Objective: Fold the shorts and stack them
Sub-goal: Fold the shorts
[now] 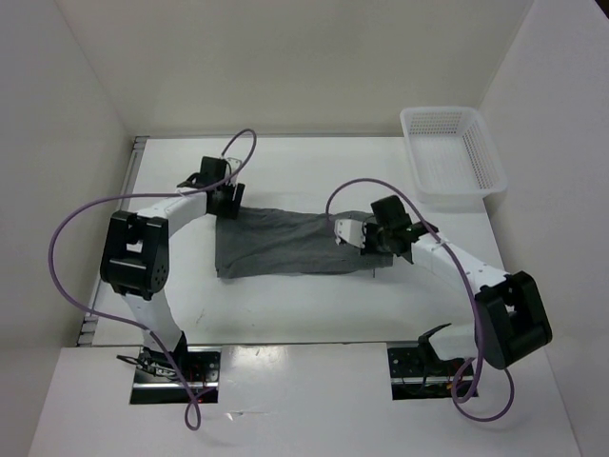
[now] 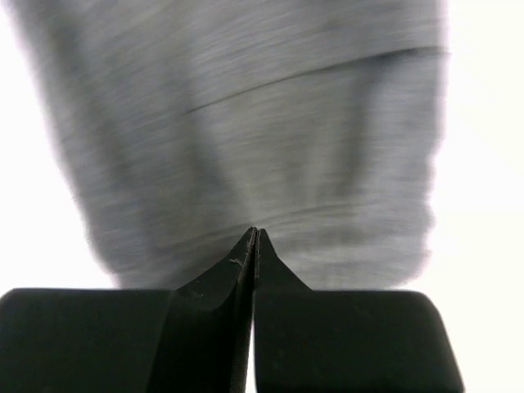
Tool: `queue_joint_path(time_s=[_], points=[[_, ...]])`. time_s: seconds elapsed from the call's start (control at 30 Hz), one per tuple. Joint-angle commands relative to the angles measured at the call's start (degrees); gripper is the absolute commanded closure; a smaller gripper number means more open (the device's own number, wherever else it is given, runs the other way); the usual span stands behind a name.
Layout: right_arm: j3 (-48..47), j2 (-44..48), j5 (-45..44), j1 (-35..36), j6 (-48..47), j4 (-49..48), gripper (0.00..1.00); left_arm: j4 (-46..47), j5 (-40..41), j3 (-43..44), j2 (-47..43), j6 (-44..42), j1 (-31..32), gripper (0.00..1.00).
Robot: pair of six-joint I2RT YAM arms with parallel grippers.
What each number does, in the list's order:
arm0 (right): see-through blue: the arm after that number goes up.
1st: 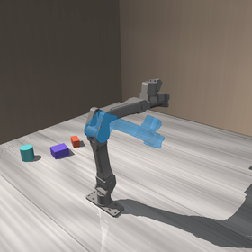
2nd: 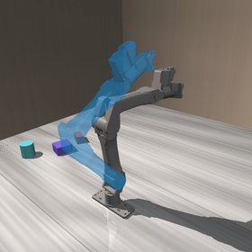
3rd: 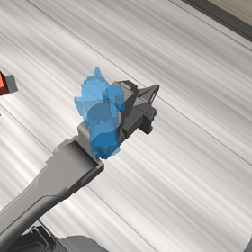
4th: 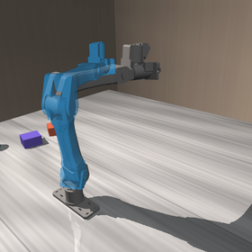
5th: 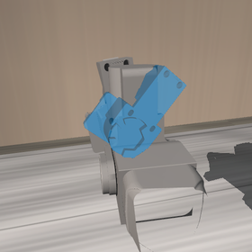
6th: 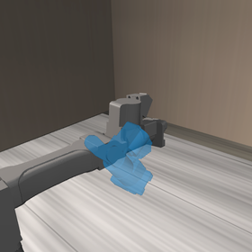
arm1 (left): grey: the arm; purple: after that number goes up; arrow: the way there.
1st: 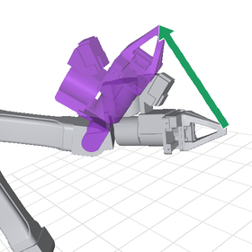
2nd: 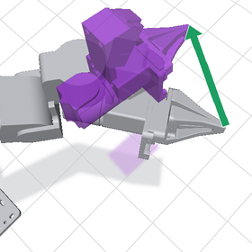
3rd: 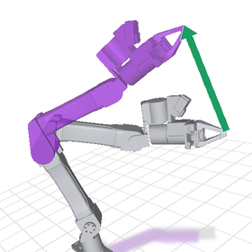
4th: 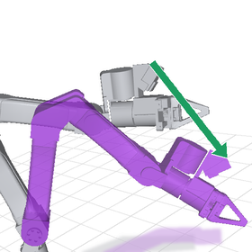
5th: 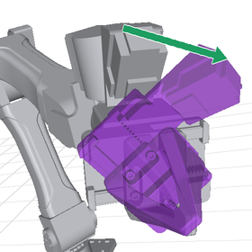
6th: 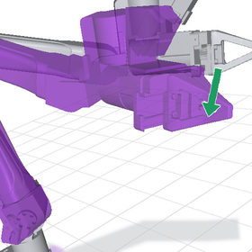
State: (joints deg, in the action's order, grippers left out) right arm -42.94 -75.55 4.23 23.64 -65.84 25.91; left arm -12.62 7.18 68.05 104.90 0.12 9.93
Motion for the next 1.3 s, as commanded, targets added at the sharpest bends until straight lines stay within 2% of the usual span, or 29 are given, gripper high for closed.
queue_joint_path(time_s=[0.0,0.1,0.2,0.23,0.33,0.47,0.67,0.77,0.93,1.03,1.07,1.2,1.27], points=[[-9.68,-0.04,0.86,0.0,11.4,-7.37,0.99,-6.53,-0.49,3.75,-1.97,-0.12,-0.44,0.25],[-14.87,-0.04,5.06,0.0,13.72,-1.76,0.94,-10.3,-2.16,3.76,-8.29,-0.12,0.09,0.22],[-16.21,-0.04,8.24,0.0,12.93,4.49,0.71,-17.33,-6.99,2.36,-15.15,-0.12,0.09,0.22],[-16.21,-0.04,9.47,0.0,11.98,6.41,0.59,-22.92,-9.01,0.43,-18.3,-0.12,0.09,0.22],[-15.51,-0.04,10.62,0.0,8.9,8.97,0.49,-32.25,-13.41,-4.66,-22.89,-0.12,2.89,0.22],[-15.51,-0.04,11.15,0.0,5.47,14.15,0.41,-35.81,-14.47,-10.65,-23.6,-0.12,5.45,0.22],[-12.62,0.05,9.83,0.0,3.53,17.42,0.41,-36.86,-13.77,-12.33,-21.76,-0.12,7.37,0.21],[-9.02,1.19,7.55,0.0,3.0,16.11,0.41,-34.94,-10.7,-14.17,-20.62,-0.12,7.91,0.21],[-4.87,1.19,5.18,0.0,1.6,14.17,0.41,-33.17,-6.92,-14.88,-18.07,-0.12,8.52,0.54],[-5.4,1.72,5.88,0.0,0.02,17.23,0.41,-33.17,-6.92,-14.35,-16.67,-0.12,9.05,0.7],[-5.4,1.72,6.4,0.0,0.01,17.76,0.41,-33.17,-6.39,-14.35,-16.66,-0.12,9.05,0.82],[-6.02,2.78,4.3,0.0,-1.57,17.78,0.41,-32.65,-6.39,-14.88,-16.13,-0.12,9.05,0.98],[-5.06,2.78,2.29,0.0,-0.87,14.89,0.41,-32.64,-6.39,-13.74,-16.13,-0.12,9.05,1.0]])
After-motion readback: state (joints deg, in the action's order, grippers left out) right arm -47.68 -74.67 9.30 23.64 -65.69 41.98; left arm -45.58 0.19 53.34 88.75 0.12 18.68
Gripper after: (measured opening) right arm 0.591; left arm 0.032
